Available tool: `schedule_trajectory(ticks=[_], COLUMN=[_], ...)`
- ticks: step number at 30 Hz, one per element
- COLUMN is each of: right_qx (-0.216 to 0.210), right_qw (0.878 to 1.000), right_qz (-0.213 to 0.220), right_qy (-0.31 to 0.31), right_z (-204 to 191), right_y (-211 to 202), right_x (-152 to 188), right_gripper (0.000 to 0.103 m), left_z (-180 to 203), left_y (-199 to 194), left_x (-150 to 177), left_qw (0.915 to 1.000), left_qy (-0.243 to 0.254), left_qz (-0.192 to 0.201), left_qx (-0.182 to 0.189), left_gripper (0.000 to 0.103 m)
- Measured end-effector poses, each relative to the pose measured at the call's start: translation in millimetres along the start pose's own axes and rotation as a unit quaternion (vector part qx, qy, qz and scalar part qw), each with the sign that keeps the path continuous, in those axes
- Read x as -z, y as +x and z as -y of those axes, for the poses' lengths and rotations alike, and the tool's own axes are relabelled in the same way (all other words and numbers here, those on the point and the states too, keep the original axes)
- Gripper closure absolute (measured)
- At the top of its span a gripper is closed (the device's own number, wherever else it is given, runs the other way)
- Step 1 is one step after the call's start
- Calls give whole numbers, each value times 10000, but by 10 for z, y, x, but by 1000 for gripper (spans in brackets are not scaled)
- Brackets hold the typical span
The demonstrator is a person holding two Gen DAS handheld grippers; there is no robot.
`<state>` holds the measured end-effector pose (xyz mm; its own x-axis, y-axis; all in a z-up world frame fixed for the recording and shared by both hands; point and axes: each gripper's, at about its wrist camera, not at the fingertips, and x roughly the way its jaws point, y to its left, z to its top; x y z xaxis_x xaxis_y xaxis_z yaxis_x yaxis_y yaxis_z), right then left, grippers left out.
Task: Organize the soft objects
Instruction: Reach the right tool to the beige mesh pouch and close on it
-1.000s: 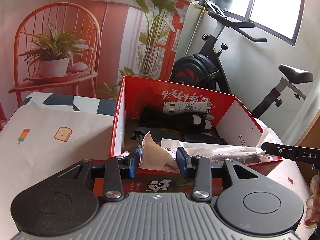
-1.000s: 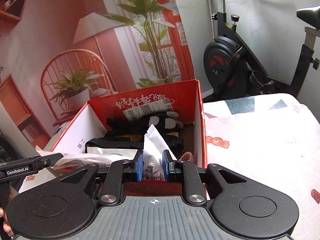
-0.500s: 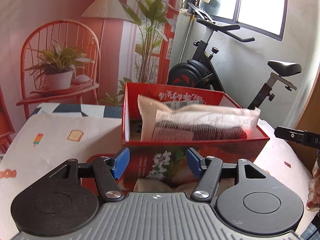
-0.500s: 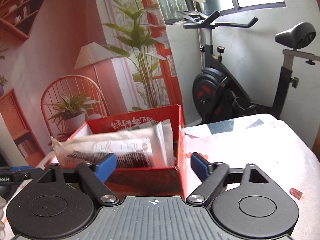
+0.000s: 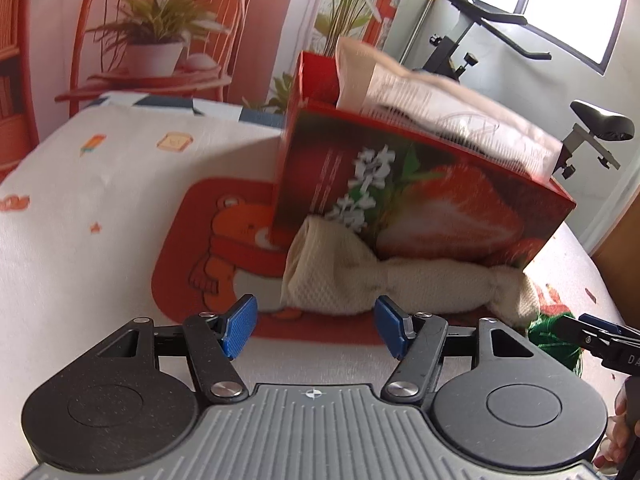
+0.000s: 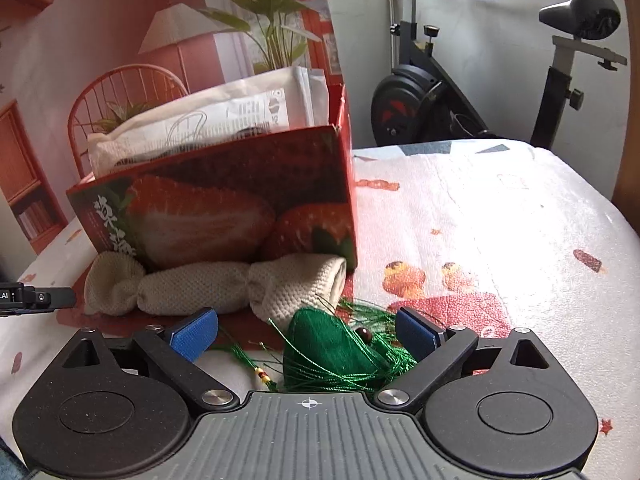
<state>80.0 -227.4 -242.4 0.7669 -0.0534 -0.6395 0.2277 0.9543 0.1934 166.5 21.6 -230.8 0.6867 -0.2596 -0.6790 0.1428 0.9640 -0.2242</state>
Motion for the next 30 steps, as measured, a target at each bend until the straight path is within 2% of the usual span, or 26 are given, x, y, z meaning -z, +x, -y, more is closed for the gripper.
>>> schedule_trajectory(ticks=[6,9,11,15,20,24,30], right_qx=[-145,-139,-146,-179,-73,-131,-203], right_qw=[9999,9998,9998,9997,9996,9988,9989], right_qz=[50,46,35,15,-172,-185,-103], right_qy=[73,109,158,133,201,426,400], right_z=[29,59,80,82,88,134,138], right_y=[85,183,262,423,694,798,802], right_x=[-86,-179,-249,-358,-367,-273,-188], right_gripper=[11,19,26,32,40,40,40], left_z=[-9,22,36,13,-7,7,-30], left_y=[85,135,182,349,554,614,625], left_x=[-12,-66,-110,-214,-262,-232,-136], left_qw=[10000,9998,9998,10000,10000,9999,9997], left_qy=[6,126,172,39,31,121,90], left_qz=[5,30,71,34,-92,-15,212], left_qx=[-6,122,70,-34,-18,4,74], left_gripper=[36,37,37,38,50,52,53])
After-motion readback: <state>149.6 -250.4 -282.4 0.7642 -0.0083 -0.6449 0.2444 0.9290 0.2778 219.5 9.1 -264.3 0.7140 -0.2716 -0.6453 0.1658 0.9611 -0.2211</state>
